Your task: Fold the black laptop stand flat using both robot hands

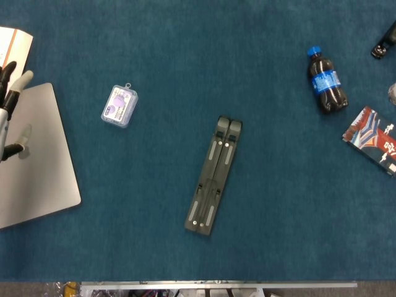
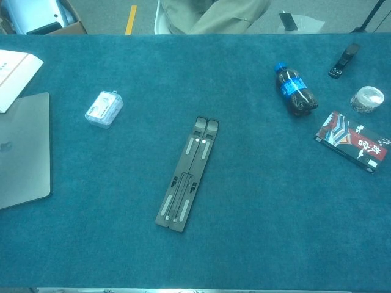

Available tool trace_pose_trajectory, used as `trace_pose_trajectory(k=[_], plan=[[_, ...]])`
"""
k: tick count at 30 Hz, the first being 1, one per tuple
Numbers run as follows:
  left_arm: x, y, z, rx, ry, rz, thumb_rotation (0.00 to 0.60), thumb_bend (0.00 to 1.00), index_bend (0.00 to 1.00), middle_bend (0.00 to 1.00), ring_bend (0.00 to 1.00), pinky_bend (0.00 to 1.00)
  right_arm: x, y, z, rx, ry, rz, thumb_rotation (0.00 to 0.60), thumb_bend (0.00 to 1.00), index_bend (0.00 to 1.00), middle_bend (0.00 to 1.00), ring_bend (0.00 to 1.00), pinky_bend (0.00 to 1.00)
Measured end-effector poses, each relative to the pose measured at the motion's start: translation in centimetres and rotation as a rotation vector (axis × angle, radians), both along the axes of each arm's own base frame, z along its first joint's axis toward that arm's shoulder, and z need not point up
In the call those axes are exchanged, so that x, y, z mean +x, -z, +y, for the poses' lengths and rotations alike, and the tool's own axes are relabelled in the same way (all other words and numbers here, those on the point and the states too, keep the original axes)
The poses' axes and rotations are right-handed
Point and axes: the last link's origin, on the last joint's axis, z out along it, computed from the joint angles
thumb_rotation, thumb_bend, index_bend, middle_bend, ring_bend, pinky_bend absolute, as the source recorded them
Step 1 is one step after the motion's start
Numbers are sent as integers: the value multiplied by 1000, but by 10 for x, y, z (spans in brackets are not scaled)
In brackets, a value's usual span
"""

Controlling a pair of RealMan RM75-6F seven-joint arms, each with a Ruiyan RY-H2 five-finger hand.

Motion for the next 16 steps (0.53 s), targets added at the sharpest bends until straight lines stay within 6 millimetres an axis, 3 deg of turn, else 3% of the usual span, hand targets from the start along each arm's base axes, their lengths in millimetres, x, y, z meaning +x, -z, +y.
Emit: trace_pose_trajectory(k=[10, 16], plan=[[-7, -6, -6, 35, -8, -19, 600, 375, 90, 0, 0, 0, -16, -12, 14, -70, 49, 18, 600, 269, 0, 118, 0, 0], [-9, -5, -5, 32, -14, -22, 600, 375, 90, 0, 0, 0, -15, -12, 15, -68, 44, 8, 600, 268, 0, 118, 0, 0]])
